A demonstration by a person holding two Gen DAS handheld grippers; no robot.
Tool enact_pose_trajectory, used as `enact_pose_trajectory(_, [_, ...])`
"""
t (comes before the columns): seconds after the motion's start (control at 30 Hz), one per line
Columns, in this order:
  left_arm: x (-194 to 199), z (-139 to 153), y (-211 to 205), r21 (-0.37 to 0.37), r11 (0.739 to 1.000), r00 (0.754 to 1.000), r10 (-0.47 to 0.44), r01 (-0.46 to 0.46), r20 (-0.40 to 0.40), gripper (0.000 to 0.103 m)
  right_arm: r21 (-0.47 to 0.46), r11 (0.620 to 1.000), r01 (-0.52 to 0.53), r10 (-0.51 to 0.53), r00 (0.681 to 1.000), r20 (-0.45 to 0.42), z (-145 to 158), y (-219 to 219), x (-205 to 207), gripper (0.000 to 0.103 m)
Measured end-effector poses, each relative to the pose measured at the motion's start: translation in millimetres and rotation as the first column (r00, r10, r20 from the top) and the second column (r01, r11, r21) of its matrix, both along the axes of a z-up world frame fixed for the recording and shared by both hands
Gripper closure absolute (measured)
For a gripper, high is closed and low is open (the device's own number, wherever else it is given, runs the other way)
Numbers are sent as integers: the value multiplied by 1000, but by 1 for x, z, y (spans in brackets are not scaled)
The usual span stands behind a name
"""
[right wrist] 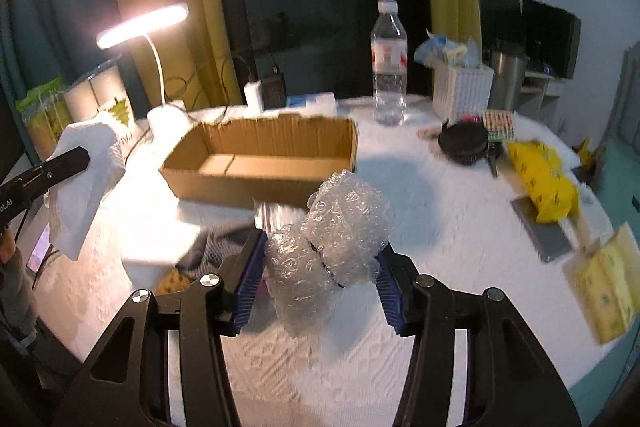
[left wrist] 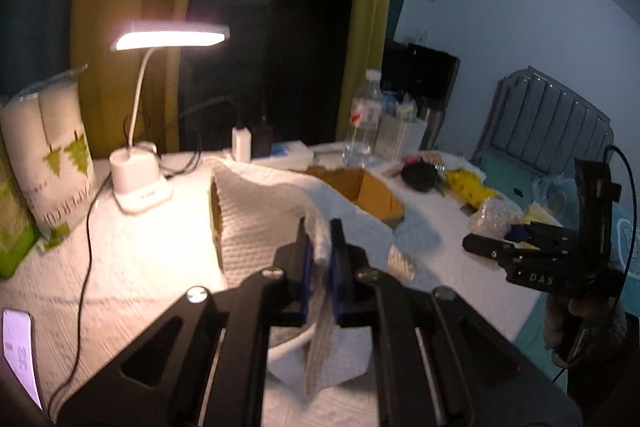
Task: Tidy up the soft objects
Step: 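Grasp the white towel with the left tool while the right tool grasps the bubble wrap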
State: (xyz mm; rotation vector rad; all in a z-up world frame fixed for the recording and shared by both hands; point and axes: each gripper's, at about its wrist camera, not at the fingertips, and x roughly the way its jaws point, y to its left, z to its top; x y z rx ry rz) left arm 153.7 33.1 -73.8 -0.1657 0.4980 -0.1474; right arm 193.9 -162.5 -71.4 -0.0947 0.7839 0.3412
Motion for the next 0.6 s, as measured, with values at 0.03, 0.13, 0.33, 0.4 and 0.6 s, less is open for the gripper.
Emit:
enact_pose_trajectory(0.03, [2,3,2,0,1000,1000,0,0,7,95,1,1000,-4,4,1000,10,3,2,2,49])
enact_pose_trajectory(0.13, [8,12,7,-6,1000,999,2,-2,34,95,6,1000,-21,20,999,40,13,8,10,49])
enact_pose_trajectory(0.33, [27,23,15,-14,1000,998,1,0,58,95,8,999,-45,45,996,75,21,15,31,48])
enact_pose_trajectory(0.4, [35,25,17,-9,1000,998,7,-6,59,95,10,999,-53,52,995,87,23,17,39,48])
enact_pose_trajectory(0.6, [64,26,24,-12,1000,998,21,-20,55,95,32,996,-78,74,991,113,26,19,65,48])
